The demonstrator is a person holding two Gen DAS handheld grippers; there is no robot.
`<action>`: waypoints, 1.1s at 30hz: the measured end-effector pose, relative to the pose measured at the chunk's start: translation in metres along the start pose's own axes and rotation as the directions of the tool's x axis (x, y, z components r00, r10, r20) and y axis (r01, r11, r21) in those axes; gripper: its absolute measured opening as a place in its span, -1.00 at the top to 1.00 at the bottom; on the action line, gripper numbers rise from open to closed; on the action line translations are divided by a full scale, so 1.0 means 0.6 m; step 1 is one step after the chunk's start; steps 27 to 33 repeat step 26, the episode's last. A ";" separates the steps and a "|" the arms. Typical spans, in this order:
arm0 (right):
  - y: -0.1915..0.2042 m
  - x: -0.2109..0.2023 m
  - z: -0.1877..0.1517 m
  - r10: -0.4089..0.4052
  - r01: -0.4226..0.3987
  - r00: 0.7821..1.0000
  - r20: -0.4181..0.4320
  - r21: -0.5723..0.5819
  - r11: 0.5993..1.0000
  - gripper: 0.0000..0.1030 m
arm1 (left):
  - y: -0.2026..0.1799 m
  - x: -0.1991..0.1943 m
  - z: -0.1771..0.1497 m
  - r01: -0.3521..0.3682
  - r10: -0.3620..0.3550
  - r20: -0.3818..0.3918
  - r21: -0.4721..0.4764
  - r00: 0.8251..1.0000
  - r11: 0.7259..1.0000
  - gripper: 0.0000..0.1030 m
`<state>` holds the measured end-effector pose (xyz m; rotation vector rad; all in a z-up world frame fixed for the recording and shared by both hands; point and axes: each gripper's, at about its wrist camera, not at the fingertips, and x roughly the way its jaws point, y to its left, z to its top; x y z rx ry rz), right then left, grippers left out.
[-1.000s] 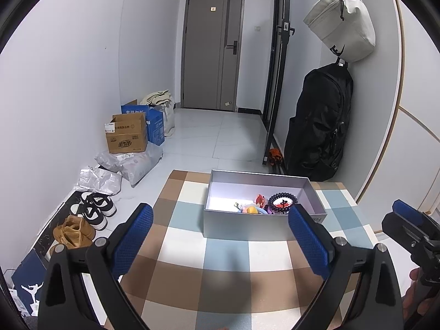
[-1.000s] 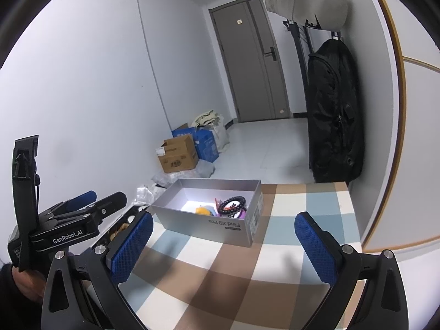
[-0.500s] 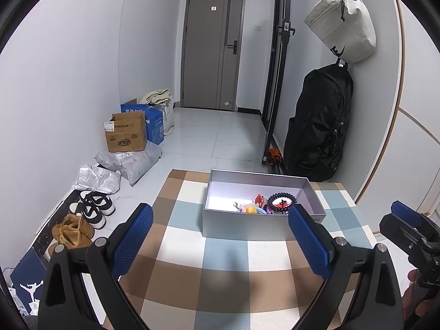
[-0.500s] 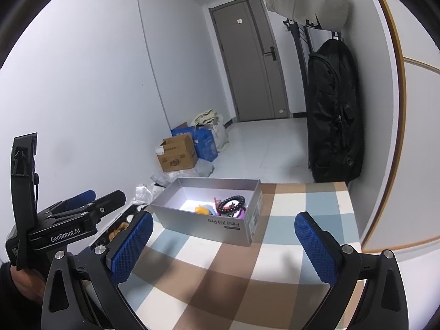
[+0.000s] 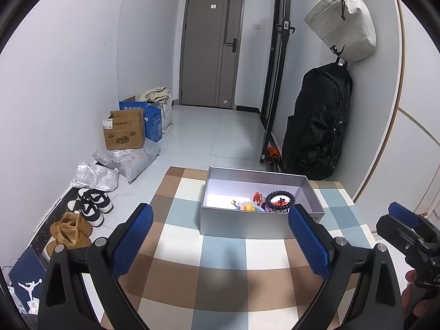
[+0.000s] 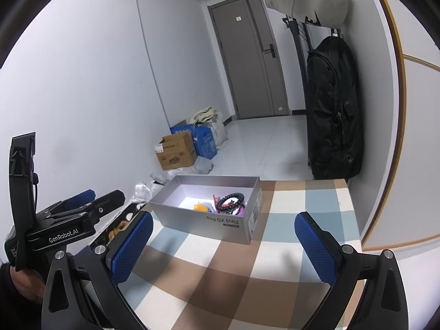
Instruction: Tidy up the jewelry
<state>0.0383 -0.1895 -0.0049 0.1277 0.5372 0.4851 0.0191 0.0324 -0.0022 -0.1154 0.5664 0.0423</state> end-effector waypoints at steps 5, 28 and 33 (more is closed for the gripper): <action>0.001 0.000 -0.002 -0.001 0.001 1.000 -0.002 -0.003 1.000 -1.00 | -0.002 -0.001 -0.001 0.003 -0.003 0.001 0.009 1.000 1.000 -0.87; 0.002 0.000 -0.003 -0.001 0.001 1.000 -0.008 -0.004 1.000 -1.00 | -0.003 0.005 -0.004 -0.006 0.006 -0.007 0.003 1.000 1.000 -0.87; 0.002 0.000 -0.003 -0.001 0.001 1.000 -0.008 -0.004 1.000 -1.00 | -0.003 0.005 -0.004 -0.006 0.006 -0.007 0.003 1.000 1.000 -0.87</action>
